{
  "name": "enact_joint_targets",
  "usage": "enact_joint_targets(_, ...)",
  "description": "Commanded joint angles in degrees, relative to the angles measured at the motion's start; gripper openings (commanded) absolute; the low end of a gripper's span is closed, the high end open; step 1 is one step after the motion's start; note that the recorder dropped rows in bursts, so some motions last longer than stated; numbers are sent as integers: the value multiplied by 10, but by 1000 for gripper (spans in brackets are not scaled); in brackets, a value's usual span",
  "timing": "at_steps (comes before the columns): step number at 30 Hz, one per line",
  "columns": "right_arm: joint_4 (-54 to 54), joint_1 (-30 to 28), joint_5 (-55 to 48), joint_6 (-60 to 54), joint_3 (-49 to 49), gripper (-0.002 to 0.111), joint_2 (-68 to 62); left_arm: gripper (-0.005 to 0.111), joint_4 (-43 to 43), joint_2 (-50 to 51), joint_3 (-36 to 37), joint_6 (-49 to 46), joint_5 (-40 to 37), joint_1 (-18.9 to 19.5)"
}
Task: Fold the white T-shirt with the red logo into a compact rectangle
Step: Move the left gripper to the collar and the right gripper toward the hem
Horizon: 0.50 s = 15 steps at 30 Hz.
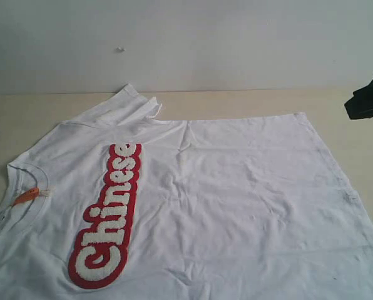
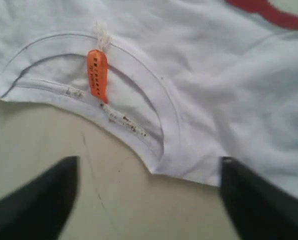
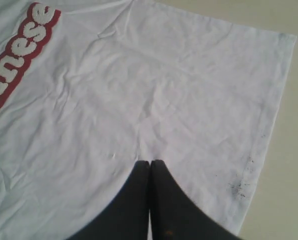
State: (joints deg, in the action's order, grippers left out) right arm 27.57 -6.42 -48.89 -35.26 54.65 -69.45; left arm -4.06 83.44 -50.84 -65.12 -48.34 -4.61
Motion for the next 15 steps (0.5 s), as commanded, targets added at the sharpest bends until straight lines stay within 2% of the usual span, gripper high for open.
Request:
enact_joint_targets(1,9,-3,1,-9,4,0,0,100,25,12,-4,-5,28,-5)
enact_joint_targets(4,9,-3,1,-9,4,0,0,92,34,12,-4,-9,44,-5)
enact_joint_targets(7,9,-3,1,-9,4,0,0,85,67,12,-4,-5,100,-5)
enact_joint_targets(13,9,-3,8,-9,4,0,0,66,41,12,-4,2,107,-5)
enact_joint_targets(15,10,-3,11,-9,4,0,0,61,41,13,-4,-41,90,-6)
